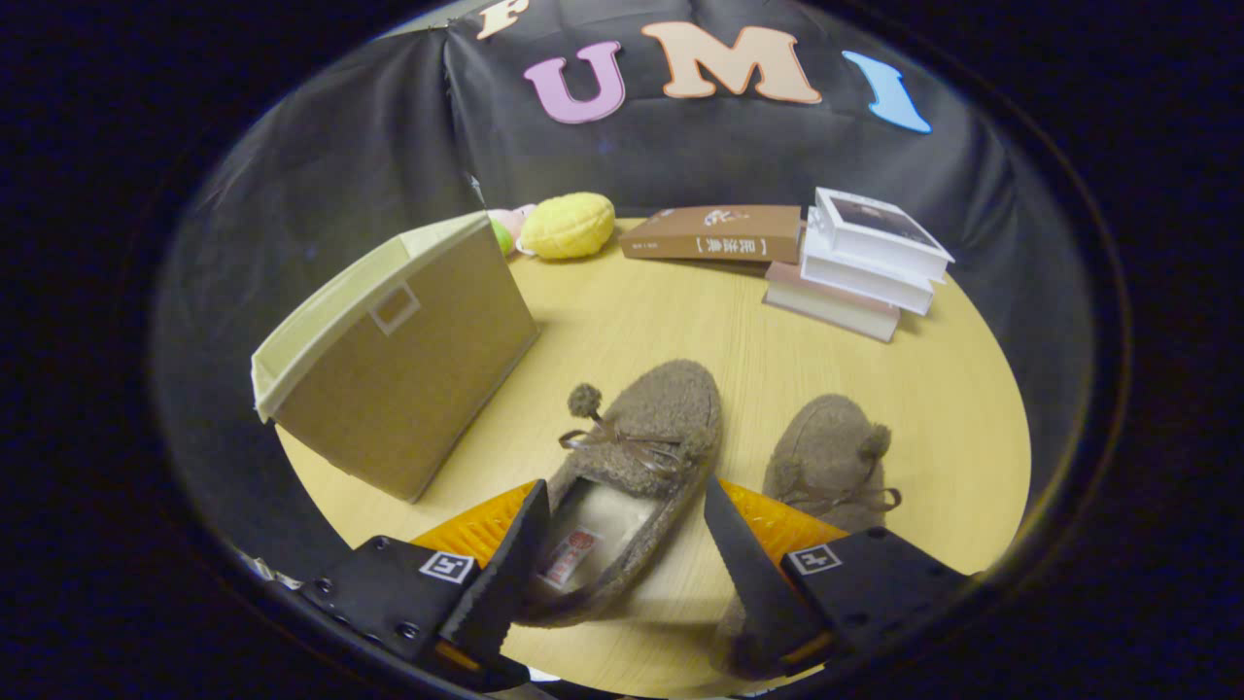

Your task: Open the storage box then place both shoes into the box .Put the left shoe in first, then the right shoe, with the right side of both shoes facing outward in a uniform manner.

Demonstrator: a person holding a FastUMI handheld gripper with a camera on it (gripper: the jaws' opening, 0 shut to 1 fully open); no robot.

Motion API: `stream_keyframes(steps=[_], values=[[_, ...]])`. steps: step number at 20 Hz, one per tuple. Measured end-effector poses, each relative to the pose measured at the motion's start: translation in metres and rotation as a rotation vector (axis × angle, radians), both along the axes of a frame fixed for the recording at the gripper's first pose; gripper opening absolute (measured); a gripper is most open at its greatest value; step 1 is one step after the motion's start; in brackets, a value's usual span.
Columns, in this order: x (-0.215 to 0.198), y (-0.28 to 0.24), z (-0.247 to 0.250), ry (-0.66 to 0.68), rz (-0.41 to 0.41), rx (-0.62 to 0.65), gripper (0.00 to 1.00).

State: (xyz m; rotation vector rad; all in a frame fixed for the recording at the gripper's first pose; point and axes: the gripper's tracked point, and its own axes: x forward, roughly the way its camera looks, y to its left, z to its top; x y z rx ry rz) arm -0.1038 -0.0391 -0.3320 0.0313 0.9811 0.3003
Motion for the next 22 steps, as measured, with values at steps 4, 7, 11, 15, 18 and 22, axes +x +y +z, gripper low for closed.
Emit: stream_keyframes(steps=[4, 7, 11, 15, 18, 22], values=[[0.004, -0.007, -0.016, 0.063, -0.032, -0.008, 0.91], [-0.001, -0.011, -0.028, 0.126, -0.047, -0.04, 0.74], [0.002, -0.007, -0.043, 0.185, -0.079, -0.031, 0.56], [-0.002, -0.012, -0.026, 0.264, -0.197, 0.014, 0.17], [-0.002, -0.01, -0.024, 0.309, -0.286, 0.075, 0.04], [0.006, -0.003, -0.002, 0.319, -0.354, 0.136, 0.03]])
